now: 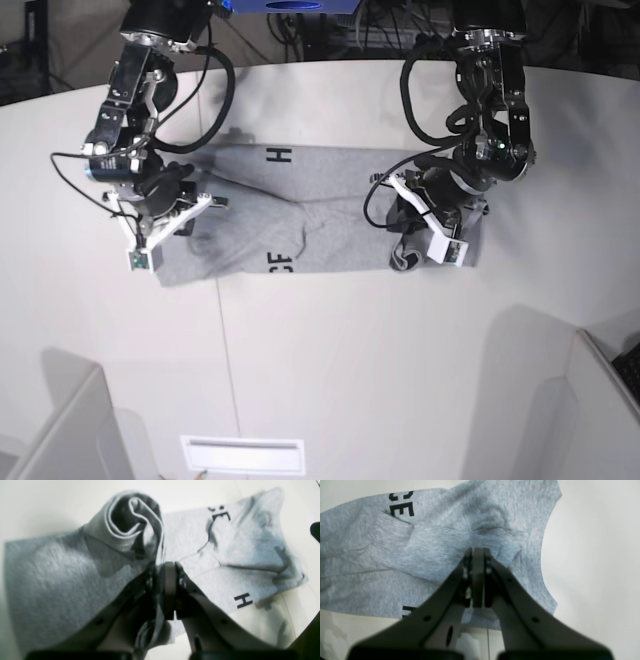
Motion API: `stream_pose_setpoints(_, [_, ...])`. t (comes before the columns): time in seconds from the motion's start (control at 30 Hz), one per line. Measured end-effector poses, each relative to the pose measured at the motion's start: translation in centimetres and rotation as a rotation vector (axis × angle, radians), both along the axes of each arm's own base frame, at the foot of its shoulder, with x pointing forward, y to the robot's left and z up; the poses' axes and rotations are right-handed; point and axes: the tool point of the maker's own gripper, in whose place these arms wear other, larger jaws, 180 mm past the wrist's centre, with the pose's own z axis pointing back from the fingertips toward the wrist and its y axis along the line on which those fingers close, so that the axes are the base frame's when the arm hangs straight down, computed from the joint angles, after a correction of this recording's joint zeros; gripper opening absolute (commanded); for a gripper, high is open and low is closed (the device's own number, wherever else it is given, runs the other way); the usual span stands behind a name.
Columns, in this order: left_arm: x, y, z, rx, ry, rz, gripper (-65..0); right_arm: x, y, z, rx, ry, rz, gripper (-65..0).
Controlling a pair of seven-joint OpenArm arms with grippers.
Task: Fold the T-shirt properly
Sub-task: 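Grasp the strip end with the left gripper and fold it toward the right gripper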
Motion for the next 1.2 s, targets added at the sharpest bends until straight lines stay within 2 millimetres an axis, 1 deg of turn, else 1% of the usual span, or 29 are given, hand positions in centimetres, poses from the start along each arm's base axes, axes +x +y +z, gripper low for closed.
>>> stream_pose_setpoints(0.07, [0.1,0.1,-0.5,-0.001,0.017,0.002,-65.0,0.0,0.0,0.0,-0.001,0.001,0.0,-65.0])
stream_pose_setpoints(0.13, [0.2,0.1,-0.6,-0.001,0.019,0.003,-65.0,0.0,0.0,0.0,0.0,0.0,0.0,-65.0])
stream_pose_setpoints(0.27, [0.1,-1.3,-0.6,-0.005,0.017,-0.036,-65.0,0.0,0.0,0.0,0.0,0.0,0.0,-65.0])
stream_pose_setpoints(0.33, [0.1,-1.5,-0.6,-0.013,0.018,-0.038,-65.0,0.0,0.0,0.0,-0.001,0.0,0.0,-65.0])
stream_pose_setpoints(0.47, [0.6,-1.5,-0.3,-0.012,0.006,-0.038,-65.0,0.0,0.0,0.0,0.0,0.0,0.0,-65.0])
stream_pose_setpoints(1.07, [0.6,-1.5,-0.2,-0.013,0.006,-0.038,-65.0,0.0,0.1,0.0,0.0,0.0,0.002,-65.0])
stream_pose_setpoints(1.17, [0.8,-1.5,-0.1,-0.014,-0.001,-0.038,-65.0,0.0,0.1,0.0,0.0,0.0,0.002,-65.0])
stream_pose_setpoints(1.2, [1.0,-1.6,-0.1,-0.019,0.001,-0.037,-62.9,0.0,0.1,0.0,0.0,0.0,0.002,-65.0])
